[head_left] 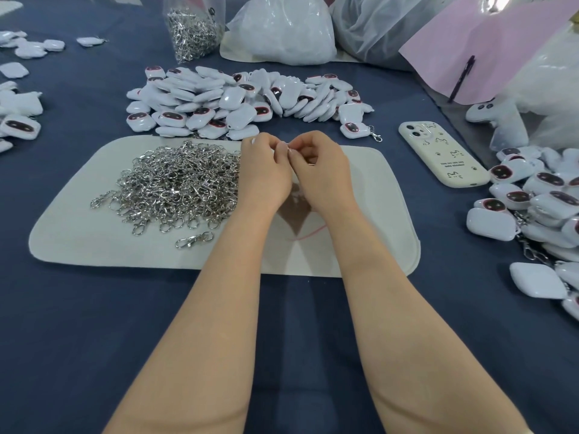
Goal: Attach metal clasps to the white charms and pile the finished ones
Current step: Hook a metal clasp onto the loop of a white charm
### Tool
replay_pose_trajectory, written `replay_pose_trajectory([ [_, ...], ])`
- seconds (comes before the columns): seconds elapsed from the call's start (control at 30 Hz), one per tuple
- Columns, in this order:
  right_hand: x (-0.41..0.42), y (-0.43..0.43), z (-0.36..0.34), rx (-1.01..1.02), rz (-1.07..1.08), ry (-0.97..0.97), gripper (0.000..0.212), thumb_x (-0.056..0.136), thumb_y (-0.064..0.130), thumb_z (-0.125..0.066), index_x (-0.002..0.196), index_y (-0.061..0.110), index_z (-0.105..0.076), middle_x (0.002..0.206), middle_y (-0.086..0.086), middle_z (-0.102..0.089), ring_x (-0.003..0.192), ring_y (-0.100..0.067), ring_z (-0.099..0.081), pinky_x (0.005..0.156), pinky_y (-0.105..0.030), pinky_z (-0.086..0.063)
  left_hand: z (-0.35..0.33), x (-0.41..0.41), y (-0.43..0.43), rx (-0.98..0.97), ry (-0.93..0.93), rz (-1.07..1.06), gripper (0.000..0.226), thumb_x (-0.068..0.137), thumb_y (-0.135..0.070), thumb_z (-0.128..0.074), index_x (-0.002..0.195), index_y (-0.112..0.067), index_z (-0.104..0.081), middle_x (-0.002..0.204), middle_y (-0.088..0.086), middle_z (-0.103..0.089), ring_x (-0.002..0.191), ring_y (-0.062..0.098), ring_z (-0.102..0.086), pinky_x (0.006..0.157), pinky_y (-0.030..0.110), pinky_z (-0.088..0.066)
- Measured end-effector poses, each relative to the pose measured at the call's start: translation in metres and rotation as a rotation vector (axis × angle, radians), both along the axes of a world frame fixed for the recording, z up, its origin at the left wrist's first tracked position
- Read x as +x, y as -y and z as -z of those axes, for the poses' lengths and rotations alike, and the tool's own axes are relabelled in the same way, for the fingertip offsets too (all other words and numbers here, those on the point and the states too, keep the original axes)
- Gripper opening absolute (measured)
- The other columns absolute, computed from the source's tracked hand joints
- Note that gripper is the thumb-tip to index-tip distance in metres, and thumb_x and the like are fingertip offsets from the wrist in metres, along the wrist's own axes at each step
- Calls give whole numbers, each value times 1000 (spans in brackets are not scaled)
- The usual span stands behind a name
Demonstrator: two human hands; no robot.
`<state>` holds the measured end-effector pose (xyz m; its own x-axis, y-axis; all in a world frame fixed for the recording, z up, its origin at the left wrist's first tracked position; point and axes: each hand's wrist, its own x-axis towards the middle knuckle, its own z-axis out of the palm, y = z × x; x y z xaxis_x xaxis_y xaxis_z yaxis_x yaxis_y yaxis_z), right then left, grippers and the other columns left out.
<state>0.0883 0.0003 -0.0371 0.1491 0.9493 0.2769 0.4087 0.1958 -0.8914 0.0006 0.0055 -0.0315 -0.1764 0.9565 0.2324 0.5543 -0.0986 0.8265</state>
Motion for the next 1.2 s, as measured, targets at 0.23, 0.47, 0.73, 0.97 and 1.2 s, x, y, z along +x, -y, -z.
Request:
replay_pose_trajectory([
  [0.23, 0, 0, -1, -52, -33, -51, 16, 89, 5, -50, 94, 20, -54, 79, 15, -56, 71, 0, -54, 62, -7, -40, -2, 0, 1, -1, 15, 11, 21, 98, -15, -43, 106, -2, -57, 118, 17, -54, 102, 27, -55, 93, 36, -42],
  [0.47, -2, -1, -2, -19, 34, -57, 16, 89, 5, -47, 92, 18, -54, 98, -1, -62, 88, -14, -59, 79, -25, -47, -2, 2, 2, -9, 38, 5, 21, 98, -19, -44, 105, -5, -57, 115, 16, -57, 99, 25, -58, 91, 32, -42],
  [0.73, -1, -1, 0, -60, -35, -113, 8, 91, 11, -54, 94, 17, -51, 78, 13, -55, 63, 3, -51, 58, -5, -39, -2, -1, 1, -18, 64, 8, 23, 98, -20, -45, 108, -4, -57, 118, 16, -57, 103, 25, -56, 93, 32, -41],
  [0.97, 0, -1, -2, -72, -15, -74, 10, 88, 9, -56, 92, 18, -56, 82, 13, -57, 77, -7, -58, 68, -12, -45, 1, 1, 0, -12, 54, -6, 22, 98, -20, -45, 107, -4, -57, 117, 14, -56, 100, 23, -55, 87, 27, -39],
  [1.2, 0, 1, -3, -83, -5, -110, 8, 86, 9, -61, 89, 15, -56, 79, 6, -60, 80, -14, -60, 71, -21, -48, 1, 0, 0, -13, 55, -4, 21, 98, -18, -45, 107, -4, -57, 117, 15, -56, 101, 24, -55, 89, 29, -41],
])
